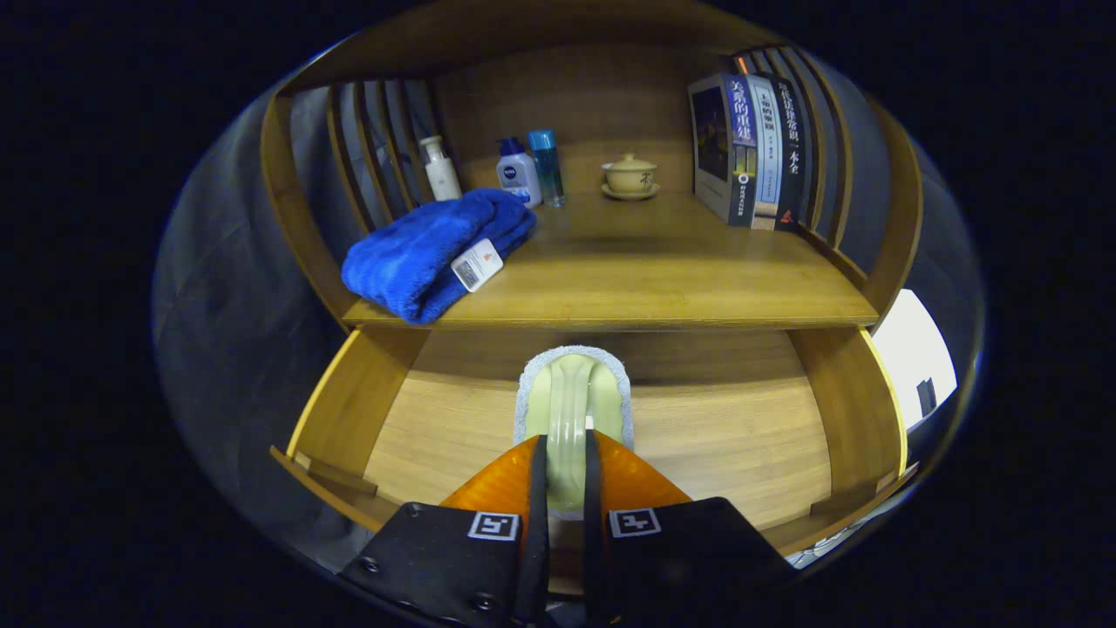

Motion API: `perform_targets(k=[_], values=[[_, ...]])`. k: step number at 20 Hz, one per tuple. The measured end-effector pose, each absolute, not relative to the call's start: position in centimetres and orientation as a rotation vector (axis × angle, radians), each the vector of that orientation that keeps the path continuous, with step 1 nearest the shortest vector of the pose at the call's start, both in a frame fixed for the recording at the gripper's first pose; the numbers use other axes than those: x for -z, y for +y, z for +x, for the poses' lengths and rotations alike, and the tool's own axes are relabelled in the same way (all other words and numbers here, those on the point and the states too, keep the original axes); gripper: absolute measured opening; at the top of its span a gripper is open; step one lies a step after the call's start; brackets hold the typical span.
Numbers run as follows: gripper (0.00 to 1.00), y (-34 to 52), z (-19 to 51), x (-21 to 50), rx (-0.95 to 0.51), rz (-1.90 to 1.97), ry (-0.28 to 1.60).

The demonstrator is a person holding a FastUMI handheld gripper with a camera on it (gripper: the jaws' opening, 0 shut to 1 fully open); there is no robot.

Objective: Pull open the drawer, take out the items inside it, and place them on the countertop above the cabinet.

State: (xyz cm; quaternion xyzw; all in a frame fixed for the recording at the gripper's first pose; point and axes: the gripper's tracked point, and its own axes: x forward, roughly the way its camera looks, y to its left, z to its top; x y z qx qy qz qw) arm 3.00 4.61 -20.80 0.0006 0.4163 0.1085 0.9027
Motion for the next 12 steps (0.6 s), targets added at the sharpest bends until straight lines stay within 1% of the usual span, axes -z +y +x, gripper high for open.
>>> perform_targets(k=[5,9,12], values=[[0.24,4.0,1.2,16.6,-0.226,-0.036,0.734],[0.24,5.1,2.2,11.7,-0.248,-0.041,0.607],[0.24,5.5,4.4,8.9,-0.239,-0.061,0.539]])
